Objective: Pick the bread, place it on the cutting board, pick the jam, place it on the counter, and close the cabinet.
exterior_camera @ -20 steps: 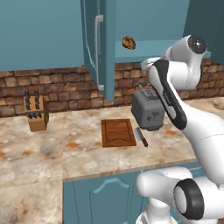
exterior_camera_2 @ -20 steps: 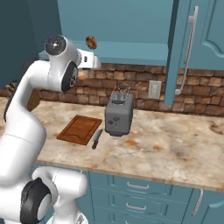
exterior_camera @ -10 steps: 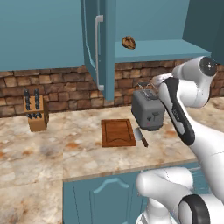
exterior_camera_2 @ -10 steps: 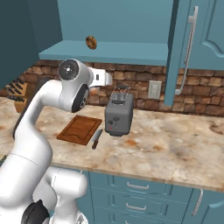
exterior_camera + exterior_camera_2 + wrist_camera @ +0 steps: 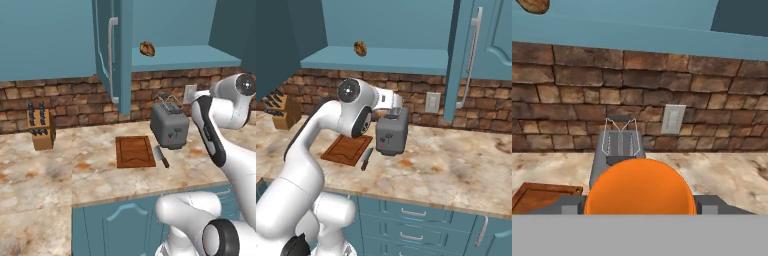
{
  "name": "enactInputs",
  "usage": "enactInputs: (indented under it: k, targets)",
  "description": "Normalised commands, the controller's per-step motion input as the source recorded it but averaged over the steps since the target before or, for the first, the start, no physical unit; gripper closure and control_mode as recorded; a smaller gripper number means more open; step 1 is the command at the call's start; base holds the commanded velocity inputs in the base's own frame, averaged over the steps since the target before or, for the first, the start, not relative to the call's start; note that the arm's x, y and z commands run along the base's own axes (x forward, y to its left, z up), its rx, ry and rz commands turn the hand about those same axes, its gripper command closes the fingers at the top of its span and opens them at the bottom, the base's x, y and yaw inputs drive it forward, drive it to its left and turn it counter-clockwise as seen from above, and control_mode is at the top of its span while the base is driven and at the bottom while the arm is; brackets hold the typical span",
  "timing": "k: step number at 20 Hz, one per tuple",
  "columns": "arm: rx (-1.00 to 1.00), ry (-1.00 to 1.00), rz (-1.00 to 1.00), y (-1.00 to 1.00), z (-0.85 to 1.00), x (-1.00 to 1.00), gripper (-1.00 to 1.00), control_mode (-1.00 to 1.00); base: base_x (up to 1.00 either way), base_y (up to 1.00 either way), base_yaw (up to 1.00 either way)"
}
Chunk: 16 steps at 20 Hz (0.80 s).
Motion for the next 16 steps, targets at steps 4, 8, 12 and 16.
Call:
enactInputs:
  k: [4,8,12,16]
  targets:
    - [0.00,0.03,-0.09,-0.49,-0.30,-0.22,1.00,-1.00,0.00,0.00,0.00]
    - [0.00,0.00,-0.08,-0.49,-0.46,-0.13,1.00,-1.00,0.00,0.00,0.00]
    - [0.00,0.00,-0.05,-0.44,-0.45,-0.01,1.00,-1.00,0.00,0.00,0.00]
    - [0.00,0.00,-0.04,-0.39,-0.46,0.05,1.00,-1.00,0.00,0.00,0.00]
